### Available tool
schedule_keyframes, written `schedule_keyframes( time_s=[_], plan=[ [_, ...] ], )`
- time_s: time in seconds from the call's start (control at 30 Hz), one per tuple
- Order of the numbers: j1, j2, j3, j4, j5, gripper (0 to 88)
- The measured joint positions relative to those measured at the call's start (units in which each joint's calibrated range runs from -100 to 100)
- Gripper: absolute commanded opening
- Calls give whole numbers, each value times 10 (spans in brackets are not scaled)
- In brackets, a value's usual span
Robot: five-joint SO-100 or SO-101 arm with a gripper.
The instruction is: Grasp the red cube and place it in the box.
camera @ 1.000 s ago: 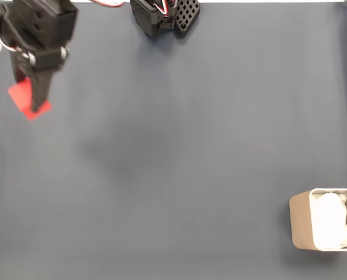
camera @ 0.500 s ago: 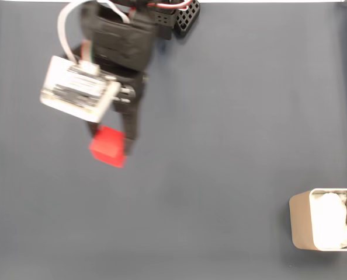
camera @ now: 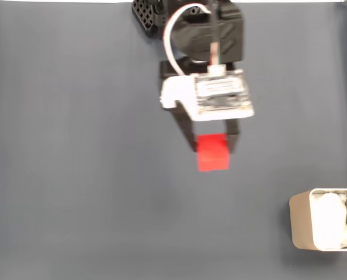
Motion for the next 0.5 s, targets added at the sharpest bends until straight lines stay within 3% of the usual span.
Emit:
schedule_keyframes(
  time_s=[0.5],
  plan=[
    [-122, 106, -126, -57, 17, 0]
  ],
)
